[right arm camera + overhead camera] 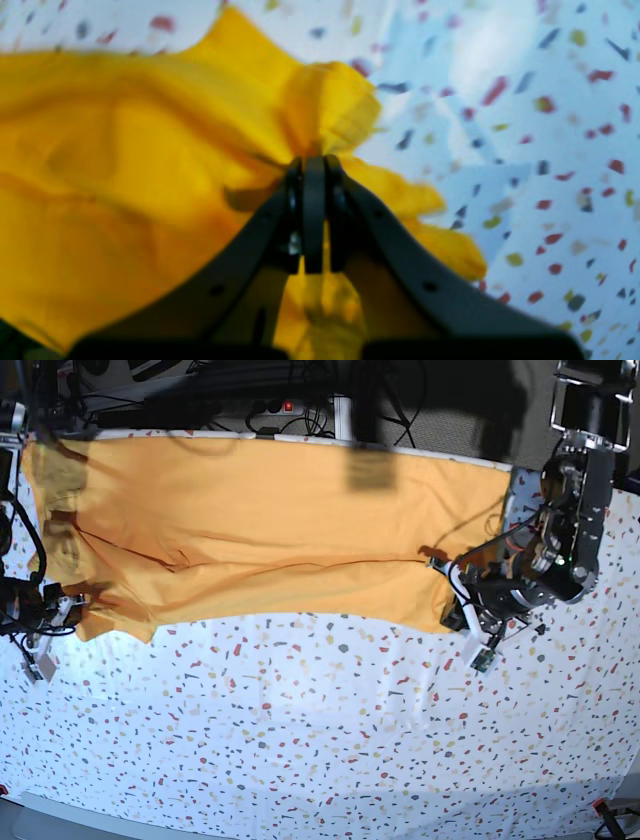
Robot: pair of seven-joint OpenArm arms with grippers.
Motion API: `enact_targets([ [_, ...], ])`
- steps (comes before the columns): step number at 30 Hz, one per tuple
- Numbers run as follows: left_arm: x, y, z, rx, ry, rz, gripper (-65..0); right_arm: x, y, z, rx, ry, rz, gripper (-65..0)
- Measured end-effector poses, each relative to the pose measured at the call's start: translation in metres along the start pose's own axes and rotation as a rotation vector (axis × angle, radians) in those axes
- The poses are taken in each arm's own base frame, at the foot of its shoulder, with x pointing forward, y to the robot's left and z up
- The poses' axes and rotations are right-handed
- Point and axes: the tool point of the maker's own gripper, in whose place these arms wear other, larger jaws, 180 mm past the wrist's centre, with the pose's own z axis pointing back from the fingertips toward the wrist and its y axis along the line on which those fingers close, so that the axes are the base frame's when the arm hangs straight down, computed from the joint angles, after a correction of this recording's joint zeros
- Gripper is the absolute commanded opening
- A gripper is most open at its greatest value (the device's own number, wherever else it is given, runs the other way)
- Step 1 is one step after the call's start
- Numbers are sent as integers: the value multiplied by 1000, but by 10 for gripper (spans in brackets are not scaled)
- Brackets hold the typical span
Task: Fold the T-shirt properly
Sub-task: 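Fold the doubled shirt over again with both grippers into a strip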
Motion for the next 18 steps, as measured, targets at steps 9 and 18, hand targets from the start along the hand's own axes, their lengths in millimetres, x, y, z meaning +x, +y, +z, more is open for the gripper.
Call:
enact_targets([
  [9,-5,-13,7,-14,-6,-12,-650,-28,24,60,12,-66,12,-650],
  [18,-22,-17,19,13,25,-64,-650,-71,44,101,-23,-30,72,-650],
])
